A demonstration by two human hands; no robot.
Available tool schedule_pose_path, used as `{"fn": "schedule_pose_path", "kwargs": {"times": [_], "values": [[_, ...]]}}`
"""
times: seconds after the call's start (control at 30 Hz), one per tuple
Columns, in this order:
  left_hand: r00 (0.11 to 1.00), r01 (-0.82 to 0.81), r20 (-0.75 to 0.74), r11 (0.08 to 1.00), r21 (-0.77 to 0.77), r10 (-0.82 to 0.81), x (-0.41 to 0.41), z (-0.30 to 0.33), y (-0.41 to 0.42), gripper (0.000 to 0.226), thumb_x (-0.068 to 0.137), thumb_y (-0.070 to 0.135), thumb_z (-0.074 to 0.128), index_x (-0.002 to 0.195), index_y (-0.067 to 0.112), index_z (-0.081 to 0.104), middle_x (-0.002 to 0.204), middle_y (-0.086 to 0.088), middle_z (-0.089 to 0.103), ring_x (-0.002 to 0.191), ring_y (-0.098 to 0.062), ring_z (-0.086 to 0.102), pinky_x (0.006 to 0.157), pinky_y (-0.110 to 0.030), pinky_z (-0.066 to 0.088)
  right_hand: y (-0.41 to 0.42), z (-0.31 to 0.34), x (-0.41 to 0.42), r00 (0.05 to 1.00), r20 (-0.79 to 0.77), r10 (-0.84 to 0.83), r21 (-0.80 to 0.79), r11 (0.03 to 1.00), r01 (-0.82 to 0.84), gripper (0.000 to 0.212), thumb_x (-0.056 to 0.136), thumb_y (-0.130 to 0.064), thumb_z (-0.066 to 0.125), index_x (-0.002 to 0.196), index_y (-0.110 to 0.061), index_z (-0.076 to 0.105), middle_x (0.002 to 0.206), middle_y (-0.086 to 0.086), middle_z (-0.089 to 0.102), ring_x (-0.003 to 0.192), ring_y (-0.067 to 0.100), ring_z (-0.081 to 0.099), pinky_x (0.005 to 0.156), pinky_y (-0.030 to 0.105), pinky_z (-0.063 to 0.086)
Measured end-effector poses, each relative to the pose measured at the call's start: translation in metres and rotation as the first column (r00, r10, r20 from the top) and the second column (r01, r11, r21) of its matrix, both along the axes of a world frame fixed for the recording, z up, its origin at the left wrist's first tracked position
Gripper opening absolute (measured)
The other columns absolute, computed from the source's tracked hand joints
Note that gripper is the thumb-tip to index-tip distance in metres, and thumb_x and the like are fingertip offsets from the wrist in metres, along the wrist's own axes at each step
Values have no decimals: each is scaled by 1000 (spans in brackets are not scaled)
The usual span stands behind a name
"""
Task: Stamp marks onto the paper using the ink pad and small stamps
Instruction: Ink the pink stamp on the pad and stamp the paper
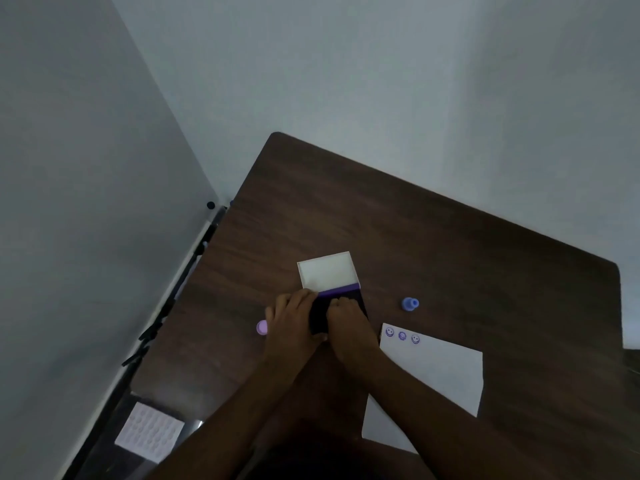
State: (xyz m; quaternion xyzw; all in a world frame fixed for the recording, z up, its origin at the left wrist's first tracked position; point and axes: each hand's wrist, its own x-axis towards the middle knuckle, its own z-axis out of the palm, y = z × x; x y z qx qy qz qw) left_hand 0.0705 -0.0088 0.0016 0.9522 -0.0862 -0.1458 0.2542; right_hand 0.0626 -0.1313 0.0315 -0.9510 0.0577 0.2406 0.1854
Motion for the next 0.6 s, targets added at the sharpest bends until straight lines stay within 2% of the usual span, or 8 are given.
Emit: {"fn": "schedule_pose_path", "kwargs": {"times": [0.1,0.17,0.23,0.3,0.37,0.4,0.47,0.6], "values": [[995,21,-97,999,45,-17,4,3,-4,86,64,53,75,138,32,37,144,6,39,131,-18,33,106,-38,28,-2,6,8,988,-82,-127,99,986,135,24,92,-3,42,110,6,55,117,26,56,109,38,52,94,46,44],[988,-5,-151,1000,18,8,5,6,-5,95,63,56,76,142,27,33,148,3,36,133,-19,32,108,-37,27,-8,11,16,954,-246,-173,41,981,189,27,93,-13,50,119,-4,55,123,16,56,115,30,53,98,39,43],[979,-55,-199,997,-57,43,3,18,-6,89,66,56,75,141,26,37,145,2,41,132,-18,35,109,-34,27,-16,17,10,925,-175,-338,163,916,366,22,94,-26,53,109,-13,63,106,5,64,101,18,60,87,28,44],[972,-125,-218,976,-176,85,0,34,-7,77,71,51,75,137,27,43,137,5,47,126,-13,39,104,-28,30,-26,28,-3,808,-153,-569,453,687,569,21,92,-31,56,92,-15,70,84,1,67,78,13,64,70,24,46],[970,-204,-196,925,-321,146,-6,50,-8,65,72,45,76,130,30,50,119,16,48,113,-1,40,92,-19,30,-35,41,-13,658,-389,-645,655,309,690,21,89,-27,61,94,-9,70,79,6,66,63,13,60,57,25,47],[968,-226,-189,901,-369,166,-8,58,-10,60,72,43,77,126,32,52,113,21,46,107,4,41,89,-15,31,-38,47,-18,604,-522,-603,696,109,710,24,89,-23,60,101,-4,68,82,10,65,63,15,57,55,26,46],[971,-229,-173,858,-460,166,-12,73,-11,53,73,40,77,120,40,53,110,29,49,100,12,48,85,-8,36,-40,63,-22,554,-679,-481,699,-195,688,31,89,-15,54,112,3,63,91,15,63,68,17,55,58,28,43],[985,-172,-109,807,-565,134,-16,104,-15,44,72,34,77,112,38,60,108,23,59,104,8,54,86,-8,46,-38,76,-36,505,-823,-258,553,-568,610,34,89,-10,52,119,4,61,115,22,59,78,19,56,72,31,50]]}}
